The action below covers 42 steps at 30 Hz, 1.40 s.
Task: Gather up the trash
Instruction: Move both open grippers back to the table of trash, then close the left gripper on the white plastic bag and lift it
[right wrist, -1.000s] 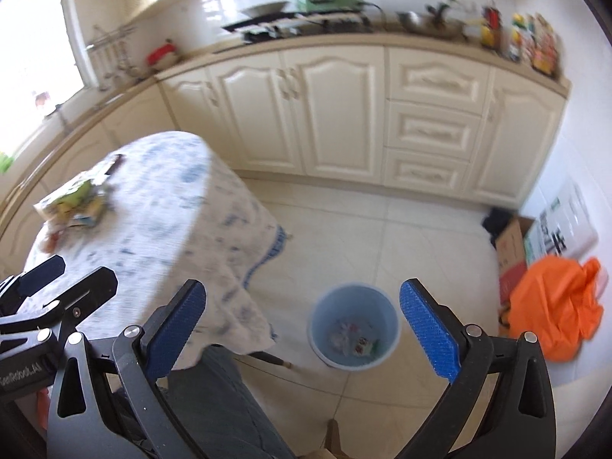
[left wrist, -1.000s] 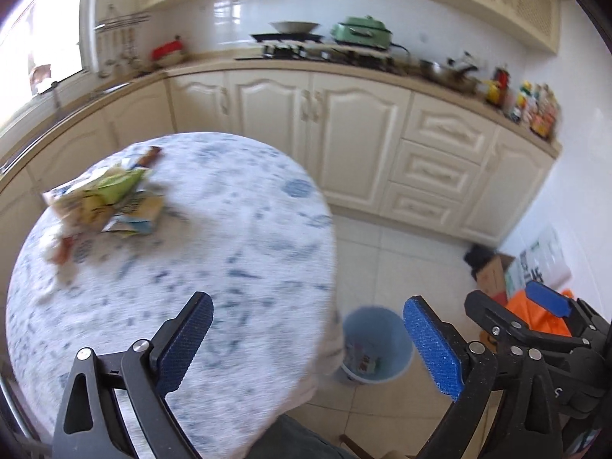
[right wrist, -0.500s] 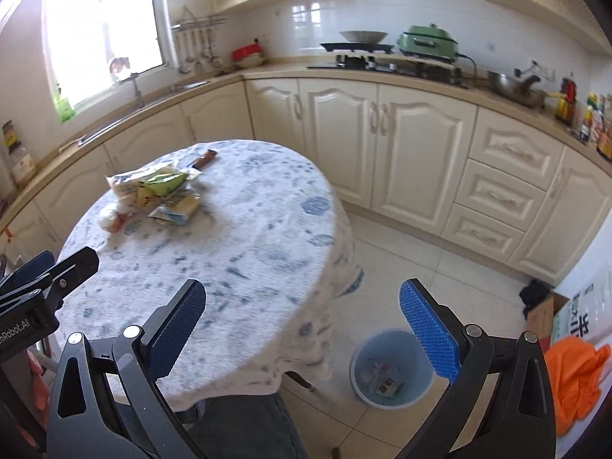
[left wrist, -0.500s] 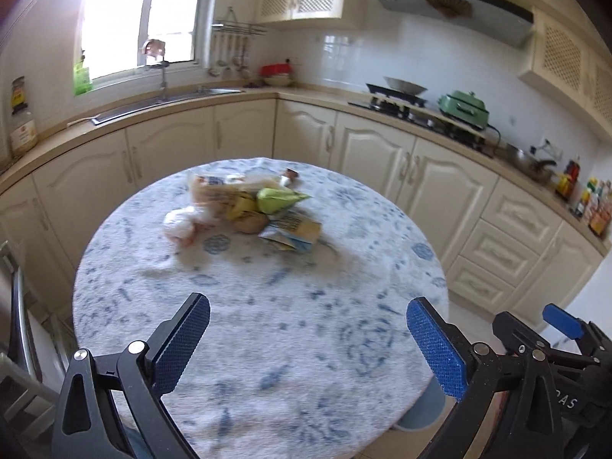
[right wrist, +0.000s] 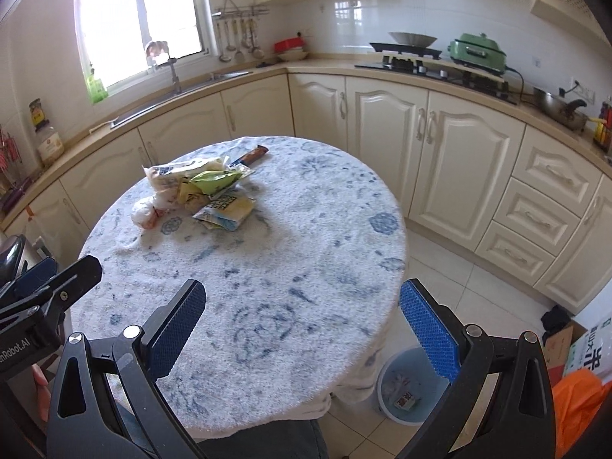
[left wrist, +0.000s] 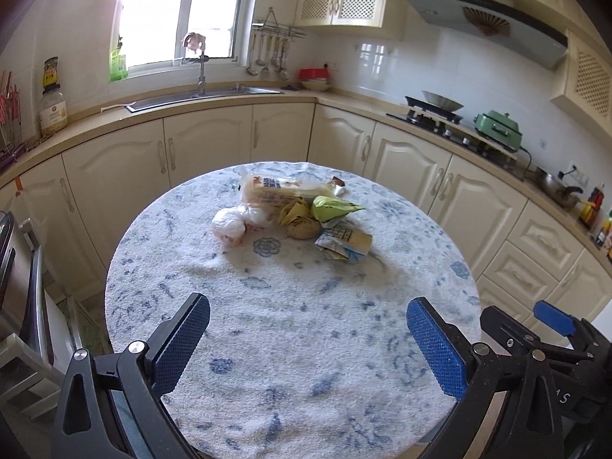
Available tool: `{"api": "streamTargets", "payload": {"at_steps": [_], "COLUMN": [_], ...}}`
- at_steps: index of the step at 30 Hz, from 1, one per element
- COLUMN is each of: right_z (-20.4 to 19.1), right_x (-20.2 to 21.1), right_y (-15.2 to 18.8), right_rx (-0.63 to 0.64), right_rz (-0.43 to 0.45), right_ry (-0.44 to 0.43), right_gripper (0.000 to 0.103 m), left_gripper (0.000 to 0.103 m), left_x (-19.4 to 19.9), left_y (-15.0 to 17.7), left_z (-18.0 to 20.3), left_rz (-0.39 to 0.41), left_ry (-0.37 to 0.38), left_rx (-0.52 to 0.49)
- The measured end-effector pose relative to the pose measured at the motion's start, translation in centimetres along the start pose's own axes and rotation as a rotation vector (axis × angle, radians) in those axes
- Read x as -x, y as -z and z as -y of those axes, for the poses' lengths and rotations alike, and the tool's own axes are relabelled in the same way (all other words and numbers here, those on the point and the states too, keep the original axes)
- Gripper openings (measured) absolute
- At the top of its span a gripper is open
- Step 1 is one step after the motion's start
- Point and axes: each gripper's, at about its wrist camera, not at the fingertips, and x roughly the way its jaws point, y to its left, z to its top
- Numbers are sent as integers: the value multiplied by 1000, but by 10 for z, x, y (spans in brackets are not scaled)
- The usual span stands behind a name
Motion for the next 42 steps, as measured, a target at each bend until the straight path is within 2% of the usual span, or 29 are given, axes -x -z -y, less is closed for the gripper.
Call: {"api": "streamTargets", "payload": {"at_steps": [7,16,28,31,33,36,37,38,39,40,42], "right_z": [-18,-44,-70,-73,-75,-77,-78,-78,-78,-77,-76], "right_x": [-22,-73,-150,-166,-175,-190,-195,-199,-201,-204,-206], "right_y": [-14,-30,-65,-69,-70,-70,-71,-71,-71,-71,-70], "right_rx": [43,103,168,179,183,182,184,184,182,175,160], "right_rz": [-23,-103,-207,-236,-258,-299,-311,-321,-326,-333,-346], "right_ry": [-22,-42,-71,-83,-88,-93,-95,-95,-93,-91,-104], "right_gripper": [103,103,103,103,103,103,103,103,103,103,103], "left_gripper": [102,102,102,102,101,92,80,55,51,43,41], "left_x": [-46,-111,-238,-271,-293,-313,-320,-329,-334,-332,-331], "left_y": [-45,-67,-126,-138,-146,-149,-149,-149,-145,-146,-145], "left_z": [-13,-43,-84,-92,-95,-97,-98,-99,-99,-98,-100], "left_rz": [-32,-104,-232,-253,-277,-277,-287,-314,-331,-305,-300], "left_ry": [-22,-43,-47,-95,-94,-67,-42,-8,-9,-31,-19], "left_rx": [25,61,46,39,18,18,15,9,0,-19,-16]}}
